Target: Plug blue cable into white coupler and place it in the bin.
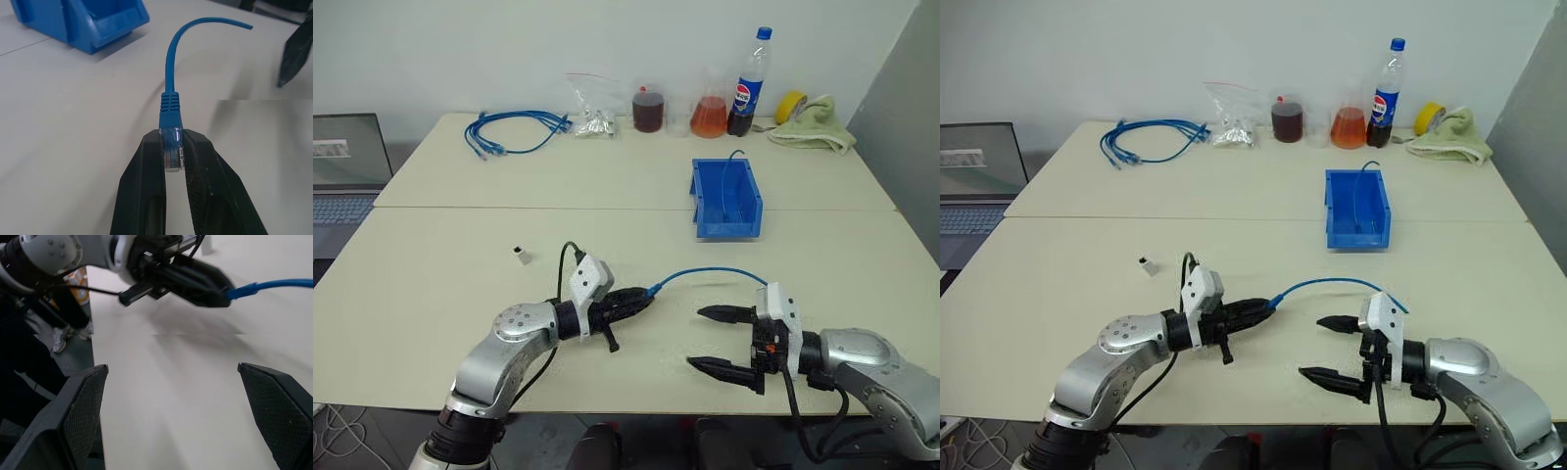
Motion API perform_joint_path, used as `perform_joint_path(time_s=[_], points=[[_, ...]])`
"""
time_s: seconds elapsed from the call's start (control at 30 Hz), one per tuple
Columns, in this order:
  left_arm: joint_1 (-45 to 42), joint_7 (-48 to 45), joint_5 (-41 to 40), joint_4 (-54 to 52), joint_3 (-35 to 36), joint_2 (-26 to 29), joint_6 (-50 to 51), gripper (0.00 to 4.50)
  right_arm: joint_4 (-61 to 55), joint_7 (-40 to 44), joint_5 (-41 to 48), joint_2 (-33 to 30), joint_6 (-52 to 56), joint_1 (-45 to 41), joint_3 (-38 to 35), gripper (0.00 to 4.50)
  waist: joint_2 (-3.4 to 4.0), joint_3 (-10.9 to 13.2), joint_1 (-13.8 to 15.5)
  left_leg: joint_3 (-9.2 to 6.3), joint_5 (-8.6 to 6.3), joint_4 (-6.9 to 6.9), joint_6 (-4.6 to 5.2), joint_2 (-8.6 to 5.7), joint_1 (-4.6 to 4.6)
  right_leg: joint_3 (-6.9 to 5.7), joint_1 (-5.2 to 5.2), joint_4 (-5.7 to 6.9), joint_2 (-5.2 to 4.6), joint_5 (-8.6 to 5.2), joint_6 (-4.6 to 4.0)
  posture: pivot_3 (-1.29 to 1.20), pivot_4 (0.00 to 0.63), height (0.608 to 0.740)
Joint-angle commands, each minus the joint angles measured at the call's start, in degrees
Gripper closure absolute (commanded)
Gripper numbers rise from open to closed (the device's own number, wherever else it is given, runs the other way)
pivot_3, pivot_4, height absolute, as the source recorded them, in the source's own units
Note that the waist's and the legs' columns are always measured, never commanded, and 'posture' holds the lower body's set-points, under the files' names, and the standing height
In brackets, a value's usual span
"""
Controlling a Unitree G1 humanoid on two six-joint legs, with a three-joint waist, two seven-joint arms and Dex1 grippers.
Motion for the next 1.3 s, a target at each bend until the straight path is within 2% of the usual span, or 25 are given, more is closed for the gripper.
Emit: perform_joint_path(time_s=[0.03,0.4,0.73,0.87,1.0,1.17,1.2,1.3], points=[[-1.5,-3.1,-3.5,-3.3,1.1,1.7,1.0,4.24,2.3,-0.8,2.5,1.3,1.5,-2.1,-0.8,0.00,0.00,0.0,-0.2,-0.01,0.00,0.00,0.00,0.00,0.00,0.00,0.00,0.01,0.00,0.00,0.00,0.00,0.150,0.740],[-2.6,-5.7,-10.1,-7.0,1.7,3.7,6.0,4.25,10.0,-2.3,8.6,8.8,6.8,-10.9,0.2,0.00,-0.06,0.0,-0.9,-0.02,0.00,-0.02,0.00,0.00,0.00,0.02,-0.02,0.03,0.01,0.00,-0.01,0.00,0.150,0.740],[-2.5,-5.7,-11.8,-7.6,1.8,4.9,6.9,4.25,10.7,-0.9,10.4,10.8,8.8,-14.3,1.0,0.00,-0.05,0.1,-0.9,-0.03,0.00,-0.01,0.00,-0.01,0.00,0.02,-0.03,0.04,0.01,0.00,-0.01,0.00,0.150,0.740],[-2.5,-5.9,-12.1,-7.5,1.8,5.5,6.8,4.25,10.9,-0.1,11.0,10.5,9.5,-15.4,1.3,0.67,-0.05,0.1,-0.9,-0.02,0.00,-0.02,0.00,-0.01,0.00,0.02,-0.04,0.04,0.01,0.00,-0.01,0.00,0.150,0.740],[-2.6,-6.3,-12.3,-7.4,1.6,5.8,6.7,4.25,11.3,0.8,10.6,10.5,9.8,-16.0,1.8,1.72,-0.05,0.1,-0.9,-0.02,0.00,-0.02,0.00,0.00,0.00,0.02,-0.04,0.04,0.01,0.00,-0.01,0.00,0.150,0.740],[-2.7,-6.5,-12.3,-7.5,1.4,5.9,6.7,4.25,11.5,1.4,10.3,10.4,9.8,-16.3,2.3,2.74,-0.05,0.1,-0.9,-0.02,0.00,-0.02,0.00,-0.01,0.00,0.02,-0.04,0.04,0.01,0.00,-0.01,0.00,0.150,0.740],[-2.7,-6.5,-12.3,-7.4,1.4,5.9,6.6,4.25,11.6,1.5,10.2,10.4,9.8,-16.4,2.3,3.11,-0.05,0.1,-0.9,-0.02,0.00,-0.02,0.00,0.00,0.00,0.02,-0.05,0.04,0.01,0.00,-0.01,0.00,0.150,0.740],[-2.7,-6.5,-12.3,-7.4,1.4,5.8,6.6,4.25,11.7,1.7,10.2,10.3,9.8,-16.5,2.4,3.85,-0.05,0.1,-0.9,-0.02,0.00,-0.02,0.00,-0.01,0.00,0.02,-0.05,0.04,0.01,0.00,-0.01,0.00,0.150,0.740]])
